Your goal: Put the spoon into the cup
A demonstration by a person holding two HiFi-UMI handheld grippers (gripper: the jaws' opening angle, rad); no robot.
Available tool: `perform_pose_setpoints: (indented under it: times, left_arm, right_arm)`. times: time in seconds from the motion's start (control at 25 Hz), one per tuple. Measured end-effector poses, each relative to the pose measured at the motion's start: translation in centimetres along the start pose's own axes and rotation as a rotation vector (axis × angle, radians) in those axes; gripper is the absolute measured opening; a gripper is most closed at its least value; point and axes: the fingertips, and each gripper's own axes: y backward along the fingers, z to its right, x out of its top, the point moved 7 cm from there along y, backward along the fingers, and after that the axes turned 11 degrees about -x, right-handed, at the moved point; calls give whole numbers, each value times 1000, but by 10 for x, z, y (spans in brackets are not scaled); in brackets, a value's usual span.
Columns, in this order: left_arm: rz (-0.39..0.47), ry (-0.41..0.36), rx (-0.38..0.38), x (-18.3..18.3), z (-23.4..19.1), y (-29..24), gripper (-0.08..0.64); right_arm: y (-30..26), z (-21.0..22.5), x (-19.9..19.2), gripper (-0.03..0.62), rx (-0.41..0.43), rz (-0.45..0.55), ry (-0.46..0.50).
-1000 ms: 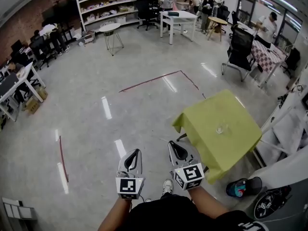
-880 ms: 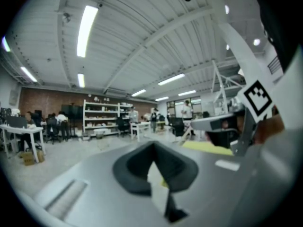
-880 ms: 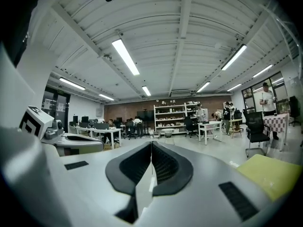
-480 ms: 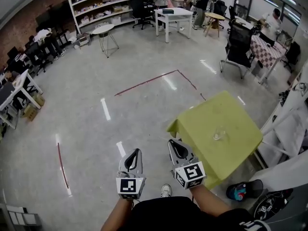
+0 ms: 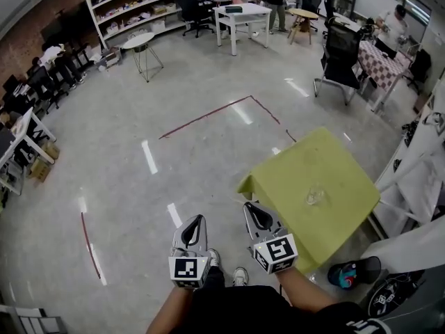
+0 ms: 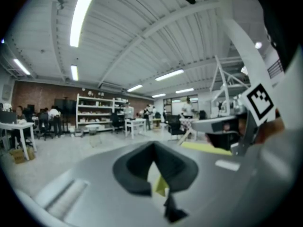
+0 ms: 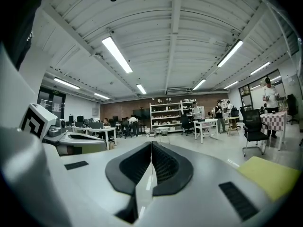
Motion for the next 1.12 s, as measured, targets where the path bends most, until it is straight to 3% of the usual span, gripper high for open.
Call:
perform_pose_setpoints:
  times: [0.48,0.8,1.12]
  left_arm:
    - [25,26,-161,16,-60,-82,8]
    - [25,-22,-247,19,-97,-118,8]
    - [44,-40,-387,23,-103,-154,8]
  right_arm:
    - [-75,17,29,11,-81,18,57]
    - [-107,17,38,11,-184,21,37]
    - [-112,31,33,11,-342,5,29]
